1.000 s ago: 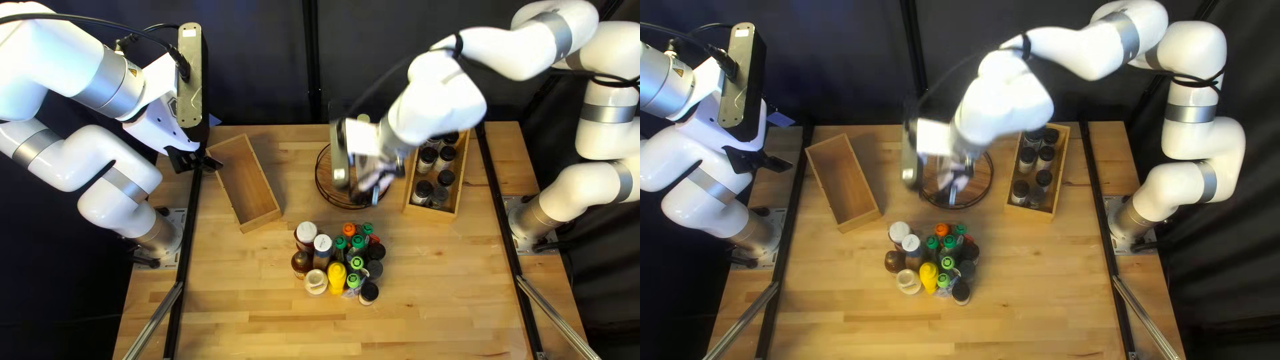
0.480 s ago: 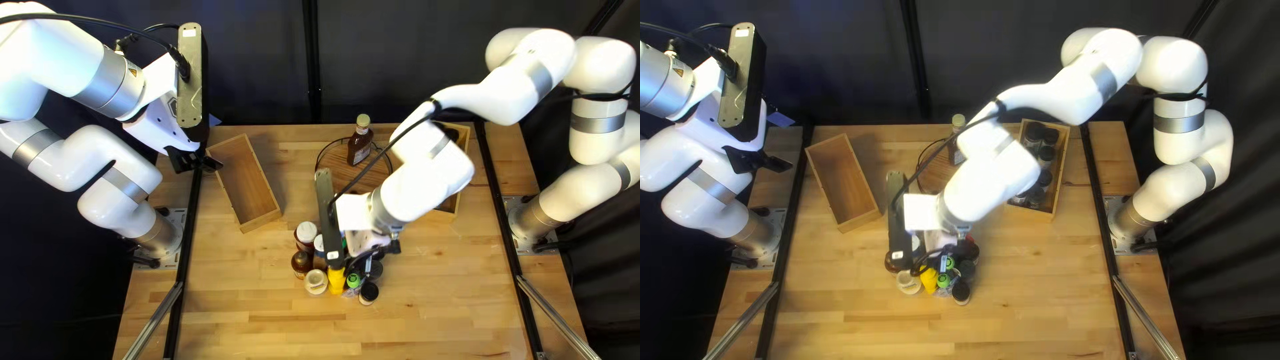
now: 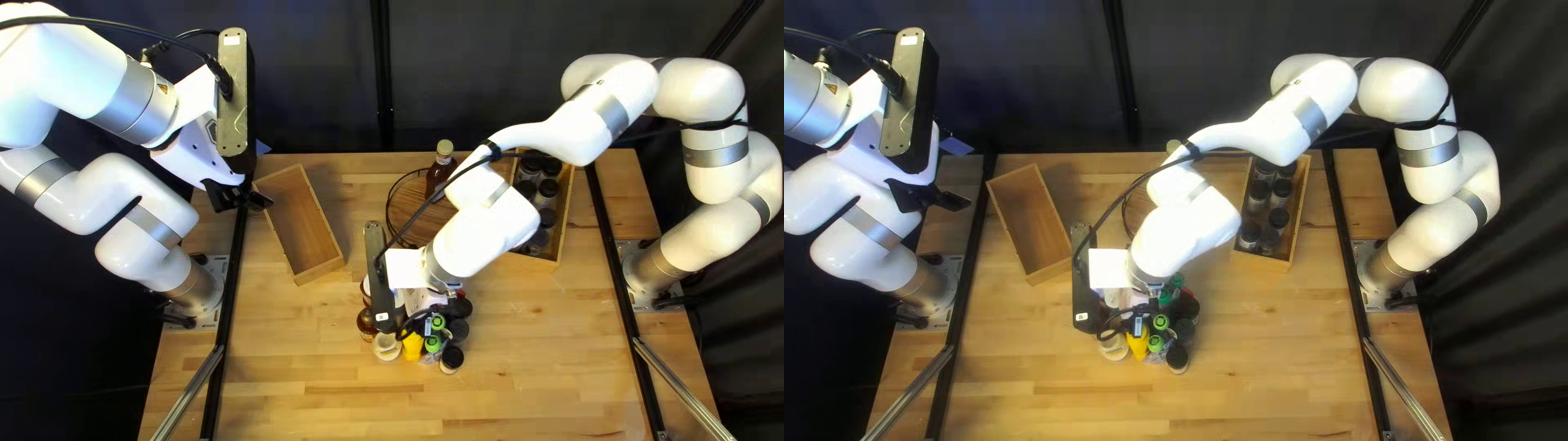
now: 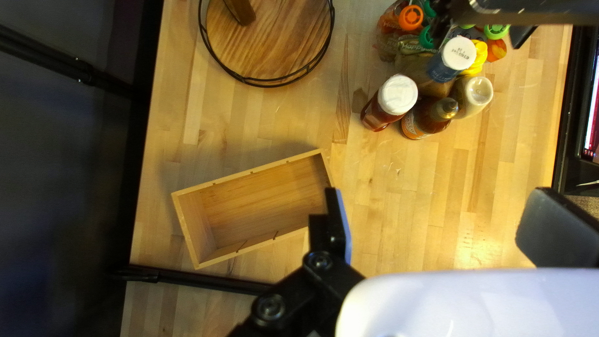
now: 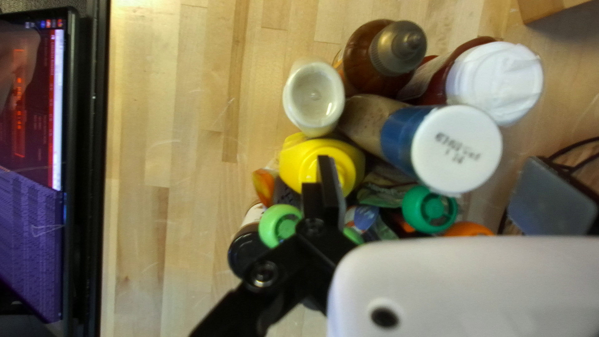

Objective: Separate condiments, baby food and spices and place it in 3 different racks/containers

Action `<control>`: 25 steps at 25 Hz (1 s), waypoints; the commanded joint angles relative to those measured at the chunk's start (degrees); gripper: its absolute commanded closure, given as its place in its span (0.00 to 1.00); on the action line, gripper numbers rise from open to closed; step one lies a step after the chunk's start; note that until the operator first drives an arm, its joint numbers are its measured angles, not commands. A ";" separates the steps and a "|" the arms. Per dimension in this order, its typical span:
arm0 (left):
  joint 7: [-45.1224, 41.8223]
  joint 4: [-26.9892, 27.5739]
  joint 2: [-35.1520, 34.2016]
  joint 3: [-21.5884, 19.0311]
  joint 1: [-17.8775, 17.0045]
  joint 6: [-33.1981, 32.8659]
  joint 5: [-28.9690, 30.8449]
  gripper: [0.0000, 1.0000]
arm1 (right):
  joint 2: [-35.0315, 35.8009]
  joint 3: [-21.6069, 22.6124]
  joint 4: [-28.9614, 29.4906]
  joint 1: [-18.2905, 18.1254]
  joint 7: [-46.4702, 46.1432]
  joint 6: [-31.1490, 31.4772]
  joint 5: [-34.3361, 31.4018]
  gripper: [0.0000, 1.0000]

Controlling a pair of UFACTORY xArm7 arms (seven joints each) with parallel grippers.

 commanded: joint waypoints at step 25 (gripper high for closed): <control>0.00 0.00 0.00 0.00 0.00 0.00 0.00 0.00 | 4.37 8.79 4.82 -4.95 -7.00 6.15 4.32 0.97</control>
